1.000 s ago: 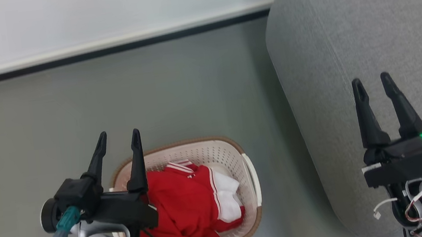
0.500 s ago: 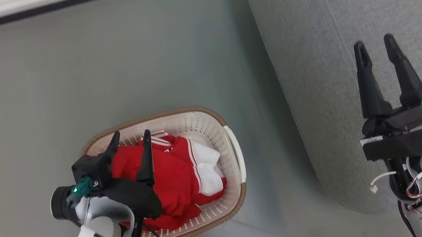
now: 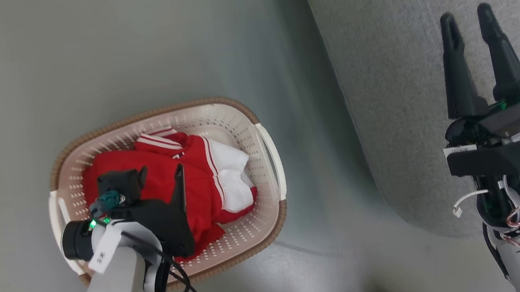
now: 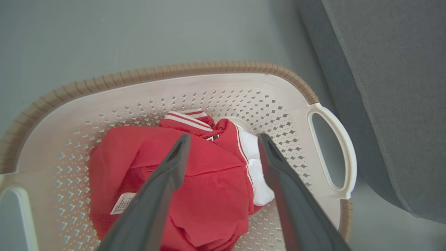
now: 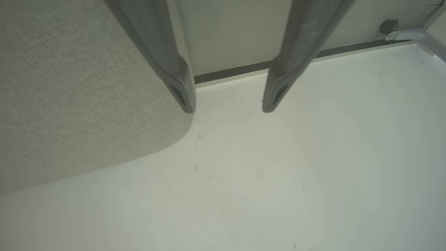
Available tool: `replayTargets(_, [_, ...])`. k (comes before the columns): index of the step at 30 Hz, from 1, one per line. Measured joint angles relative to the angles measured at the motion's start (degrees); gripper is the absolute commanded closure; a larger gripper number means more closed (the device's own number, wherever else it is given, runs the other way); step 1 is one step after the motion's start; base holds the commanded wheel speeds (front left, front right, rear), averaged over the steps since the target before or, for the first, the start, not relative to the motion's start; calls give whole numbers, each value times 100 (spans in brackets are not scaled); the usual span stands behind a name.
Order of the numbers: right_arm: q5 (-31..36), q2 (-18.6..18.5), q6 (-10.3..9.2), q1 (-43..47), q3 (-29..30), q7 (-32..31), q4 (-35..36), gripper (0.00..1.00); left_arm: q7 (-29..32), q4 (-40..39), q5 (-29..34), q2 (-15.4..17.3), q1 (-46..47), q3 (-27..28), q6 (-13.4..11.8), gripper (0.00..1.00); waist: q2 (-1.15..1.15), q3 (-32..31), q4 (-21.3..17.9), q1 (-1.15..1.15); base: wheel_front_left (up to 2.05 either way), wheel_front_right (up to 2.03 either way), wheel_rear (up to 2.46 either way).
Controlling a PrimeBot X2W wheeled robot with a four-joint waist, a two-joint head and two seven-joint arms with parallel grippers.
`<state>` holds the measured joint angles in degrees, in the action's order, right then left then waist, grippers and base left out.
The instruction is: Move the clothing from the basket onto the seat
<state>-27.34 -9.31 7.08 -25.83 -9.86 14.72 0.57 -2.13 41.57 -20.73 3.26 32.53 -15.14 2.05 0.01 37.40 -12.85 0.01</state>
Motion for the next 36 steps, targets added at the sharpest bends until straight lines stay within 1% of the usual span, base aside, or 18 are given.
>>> replayTargets(2, [-183, 51, 0, -51, 4, 0, 111, 0, 67, 134, -18, -2, 102, 2, -2, 0, 0, 129, -39, 0, 0, 0, 0])
replayTargets(9, [-205, 71, 0, -378, -155, 0, 444, 0, 301, 672, -37, -7, 510, 13, -55, 0, 0, 617, -219, 0, 0, 0, 0])
replayTargets(13, [-411, 144, 0, -432, -155, 1, 558, 0, 363, 880, -36, -2, 725, 11, -55, 0, 0, 825, -326, 0, 0, 0, 0])
replayTargets(22, [-503, 175, 0, -507, -202, 1, 833, 0, 606, 1262, 23, 212, 1151, -16, -51, 0, 0, 1263, -578, 0, 0, 0, 0])
replayTargets(25, [-522, 178, 0, -515, -261, 1, 847, 0, 658, 1354, 22, 245, 1278, -14, 55, 0, 0, 1408, -658, 0, 0, 0, 0])
replayTargets(28, [-549, 193, 0, -540, -309, 1, 861, 0, 769, 1510, 24, 319, 1363, -42, 104, 0, 0, 1535, -745, 0, 0, 0, 0])
replayTargets(31, [-569, 192, 0, -545, -326, 1, 867, 0, 831, 1672, 62, 378, 1446, -51, 86, 0, 0, 1641, -833, 0, 0, 0, 0])
replayTargets(33, [-589, 186, 0, -554, -332, 1, 851, 0, 1042, 1917, 145, 400, 1561, -122, -65, 0, -1, 1717, -907, -1, 0, 0, 0])
replayTargets(34, [-591, 183, 0, -557, -336, 1, 844, 0, 1139, 1997, 224, 408, 1586, -171, -98, 0, 0, 1733, -926, -1, 0, 0, 0])
replayTargets(35, [-591, 179, 0, -558, -346, 1, 835, 0, 1215, 2082, 296, 413, 1607, -205, -111, 5, 0, 1744, -941, -1, 0, 0, 0])
replayTargets(36, [-591, 175, 0, -561, -364, 1, 822, 0, 1273, 2145, 321, 424, 1618, -229, -112, 27, -1, 1751, -954, -1, 0, 0, 0])
